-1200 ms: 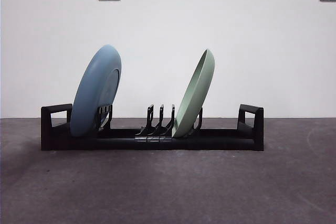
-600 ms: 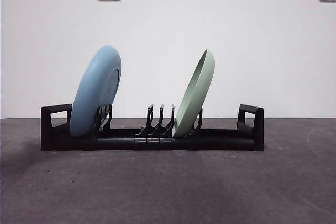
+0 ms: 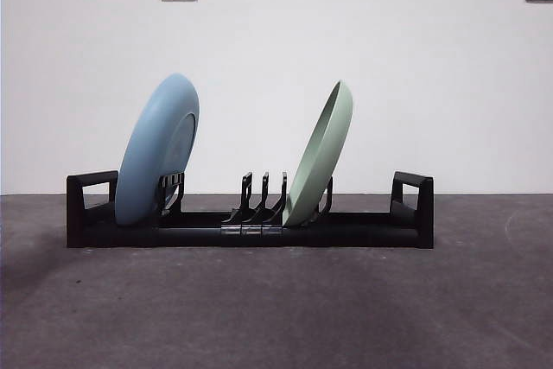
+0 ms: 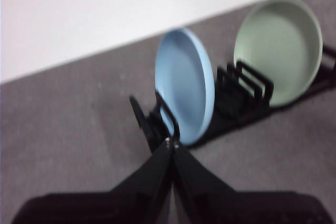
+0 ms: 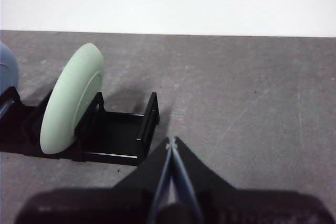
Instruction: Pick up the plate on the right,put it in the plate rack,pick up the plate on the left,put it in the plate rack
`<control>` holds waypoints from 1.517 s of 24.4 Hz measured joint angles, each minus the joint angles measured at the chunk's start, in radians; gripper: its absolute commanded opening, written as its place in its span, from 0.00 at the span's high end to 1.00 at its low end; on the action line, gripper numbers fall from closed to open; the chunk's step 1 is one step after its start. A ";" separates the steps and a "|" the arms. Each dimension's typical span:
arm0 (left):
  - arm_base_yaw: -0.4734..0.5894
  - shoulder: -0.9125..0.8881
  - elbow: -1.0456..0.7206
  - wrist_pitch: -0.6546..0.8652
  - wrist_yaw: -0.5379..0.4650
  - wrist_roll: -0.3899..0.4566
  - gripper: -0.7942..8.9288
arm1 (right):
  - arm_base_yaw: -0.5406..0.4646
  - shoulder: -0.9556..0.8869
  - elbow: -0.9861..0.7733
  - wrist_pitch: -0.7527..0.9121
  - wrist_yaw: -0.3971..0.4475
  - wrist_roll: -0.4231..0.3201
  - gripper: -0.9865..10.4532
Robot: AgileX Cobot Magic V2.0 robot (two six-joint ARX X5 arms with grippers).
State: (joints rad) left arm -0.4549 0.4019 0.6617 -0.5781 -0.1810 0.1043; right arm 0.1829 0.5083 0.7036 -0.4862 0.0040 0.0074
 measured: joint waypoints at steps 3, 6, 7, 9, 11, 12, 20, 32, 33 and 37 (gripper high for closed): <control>0.000 0.003 0.000 -0.050 0.000 0.000 0.92 | 0.000 0.002 0.000 0.000 0.000 0.001 0.91; 0.000 0.003 0.000 -0.083 0.000 0.000 0.92 | 0.000 0.002 0.000 0.000 0.000 0.003 0.91; 0.000 0.003 0.000 -0.090 0.000 0.000 0.92 | 0.000 0.002 0.000 0.000 0.000 0.003 0.91; 0.000 0.003 0.000 -0.101 0.000 0.000 0.92 | 0.000 0.002 0.000 0.000 0.000 0.003 0.91; 0.000 0.003 0.000 -0.105 0.000 0.000 0.92 | 0.000 0.002 0.000 0.000 0.000 0.003 0.91; 0.000 0.003 0.000 -0.105 0.000 0.000 0.92 | 0.000 0.002 0.000 0.000 0.000 0.004 0.91; 0.007 0.003 -0.003 -0.008 0.003 0.011 0.92 | 0.000 0.002 0.000 0.000 0.000 0.004 0.91; 0.261 -0.132 -0.309 0.460 0.257 0.019 0.92 | 0.000 0.004 0.000 0.000 0.000 0.004 0.91; 0.283 -0.161 -0.353 0.468 0.264 0.019 0.92 | 0.000 0.004 0.000 0.000 0.000 0.004 0.91; 0.331 -0.250 -0.476 0.476 0.267 0.019 0.92 | 0.000 0.004 0.000 0.000 0.000 0.004 0.91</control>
State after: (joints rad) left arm -0.1242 0.1516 0.1860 -0.1024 0.0856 0.1230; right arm 0.1829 0.5125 0.7036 -0.4858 0.0036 0.0113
